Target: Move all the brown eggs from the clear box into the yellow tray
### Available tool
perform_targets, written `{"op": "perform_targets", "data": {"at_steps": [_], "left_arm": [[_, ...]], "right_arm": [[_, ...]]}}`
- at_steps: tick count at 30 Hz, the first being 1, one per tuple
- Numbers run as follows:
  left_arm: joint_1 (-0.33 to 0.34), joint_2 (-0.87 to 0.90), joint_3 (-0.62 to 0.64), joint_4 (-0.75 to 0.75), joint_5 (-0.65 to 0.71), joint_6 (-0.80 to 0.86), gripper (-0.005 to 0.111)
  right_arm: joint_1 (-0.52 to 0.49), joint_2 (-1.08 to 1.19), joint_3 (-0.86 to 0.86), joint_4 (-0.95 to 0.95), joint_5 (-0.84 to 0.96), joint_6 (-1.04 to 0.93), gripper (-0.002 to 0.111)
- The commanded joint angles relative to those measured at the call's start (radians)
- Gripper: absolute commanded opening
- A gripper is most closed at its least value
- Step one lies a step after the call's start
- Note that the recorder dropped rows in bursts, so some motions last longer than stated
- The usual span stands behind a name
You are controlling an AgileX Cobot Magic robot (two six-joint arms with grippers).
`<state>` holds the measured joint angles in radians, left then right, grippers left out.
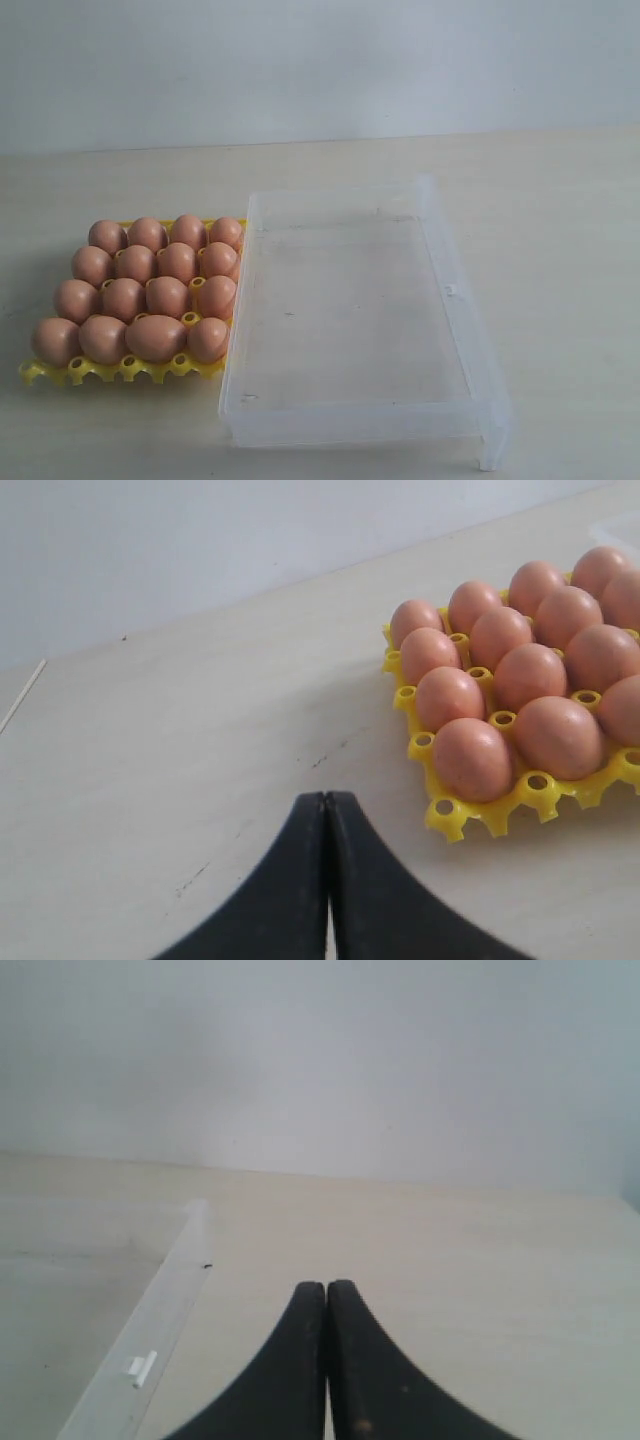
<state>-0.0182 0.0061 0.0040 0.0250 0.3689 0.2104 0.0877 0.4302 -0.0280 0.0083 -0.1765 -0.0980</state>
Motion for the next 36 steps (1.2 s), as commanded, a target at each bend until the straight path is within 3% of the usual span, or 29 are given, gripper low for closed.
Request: {"op": "perform_targets", "data": {"at_steps": [1, 8, 12, 36], "left_arm": [[-0.002, -0.006, -0.004, 0.000, -0.008, -0.006, 0.000], [-0.002, -0.006, -0.004, 0.000, -0.008, -0.006, 0.000], [-0.002, -0.006, -0.004, 0.000, -0.008, -0.006, 0.000], [-0.002, -0.006, -0.004, 0.000, -0.008, -0.006, 0.000]], "right_arm": [[-0.026, -0.160, 0.028, 0.001, 0.020, -0.007, 0.000], [-0.026, -0.430, 0.028, 0.028, 0.234, -0.005, 0.000], [-0.024, -0.430, 0.028, 0.017, 0.345, -0.005, 0.000], [-0.024, -0.430, 0.028, 0.019, 0.354, -0.003, 0.000]]}}
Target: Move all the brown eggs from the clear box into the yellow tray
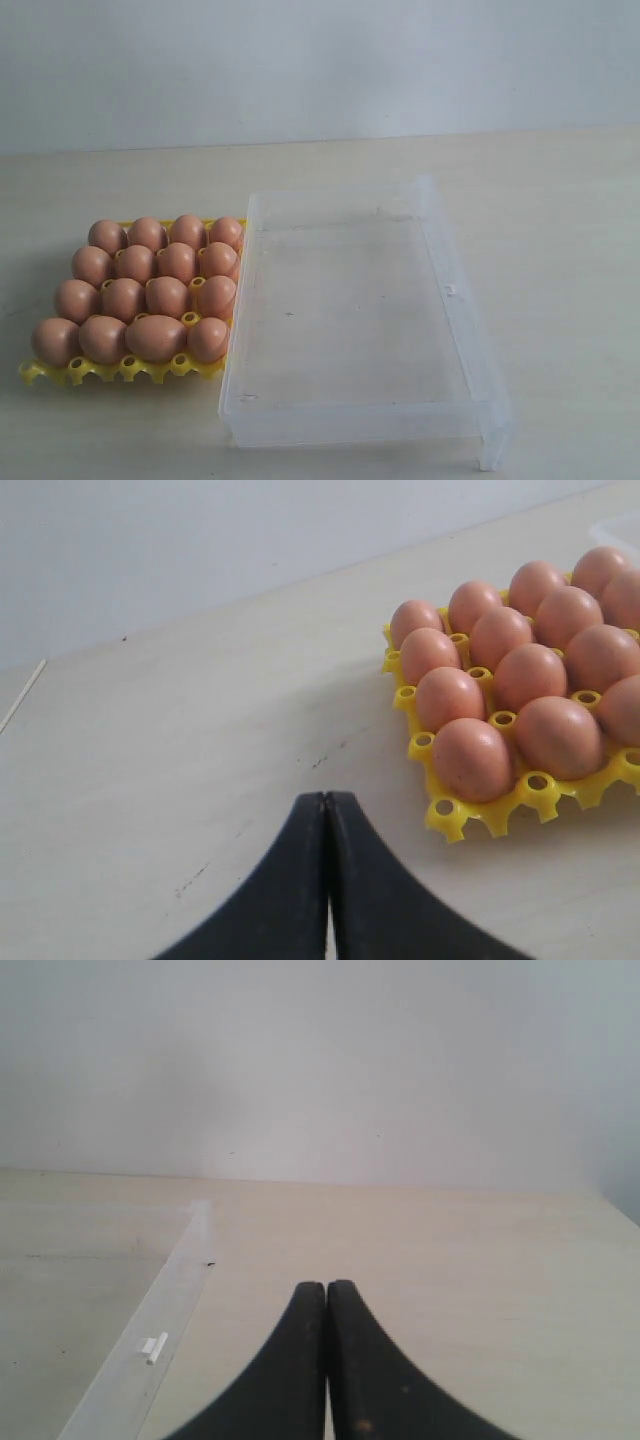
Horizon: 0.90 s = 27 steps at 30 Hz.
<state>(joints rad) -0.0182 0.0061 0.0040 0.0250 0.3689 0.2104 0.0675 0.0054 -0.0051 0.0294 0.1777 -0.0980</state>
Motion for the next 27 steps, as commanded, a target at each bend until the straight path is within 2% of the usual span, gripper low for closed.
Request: {"op": "perform_targets", "data": {"at_steps": [1, 6, 14, 27], "left_arm": [[-0.002, -0.006, -0.004, 0.000, -0.008, -0.006, 0.000], [-0.002, -0.006, -0.004, 0.000, -0.008, -0.006, 0.000], [-0.002, -0.006, -0.004, 0.000, -0.008, -0.006, 0.000], [-0.002, -0.006, -0.004, 0.000, -0.008, -0.006, 0.000]], "right_arm": [[-0.004, -0.005, 0.005, -0.002, 0.000, 0.018, 0.000], [-0.004, -0.005, 0.005, -0.006, -0.002, 0.178, 0.000], [-0.004, -0.005, 0.005, -0.008, 0.000, 0.104, 0.000], [-0.004, -0.005, 0.005, -0.006, 0.002, 0.098, 0.000]]}}
